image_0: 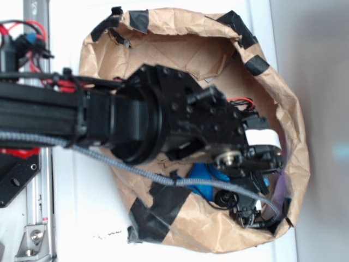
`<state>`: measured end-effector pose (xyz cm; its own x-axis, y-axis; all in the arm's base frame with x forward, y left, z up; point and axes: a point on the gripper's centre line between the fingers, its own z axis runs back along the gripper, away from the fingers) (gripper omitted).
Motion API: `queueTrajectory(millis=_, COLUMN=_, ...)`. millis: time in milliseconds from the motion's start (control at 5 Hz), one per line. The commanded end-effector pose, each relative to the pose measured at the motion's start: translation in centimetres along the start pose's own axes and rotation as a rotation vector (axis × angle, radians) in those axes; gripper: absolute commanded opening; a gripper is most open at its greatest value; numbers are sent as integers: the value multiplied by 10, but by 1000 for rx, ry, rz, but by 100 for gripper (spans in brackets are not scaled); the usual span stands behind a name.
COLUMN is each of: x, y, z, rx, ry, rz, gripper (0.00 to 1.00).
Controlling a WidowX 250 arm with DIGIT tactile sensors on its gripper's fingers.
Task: Grab the blue sponge.
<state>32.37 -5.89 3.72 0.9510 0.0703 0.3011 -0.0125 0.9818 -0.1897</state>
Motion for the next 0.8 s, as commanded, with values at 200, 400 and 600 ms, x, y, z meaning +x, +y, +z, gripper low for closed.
queueTrajectory(millis=200, x=-14, y=26, z=62, rx=24, ry=-126, rz=130, gripper=0)
queueTrajectory(millis=400, x=-29, y=52, z=102, rx=-1, ry=-168, rz=222, gripper=0)
queueTrajectory(millis=600, x=-33, y=61, z=124, rx=-26, ry=-194, rz=227, gripper=0)
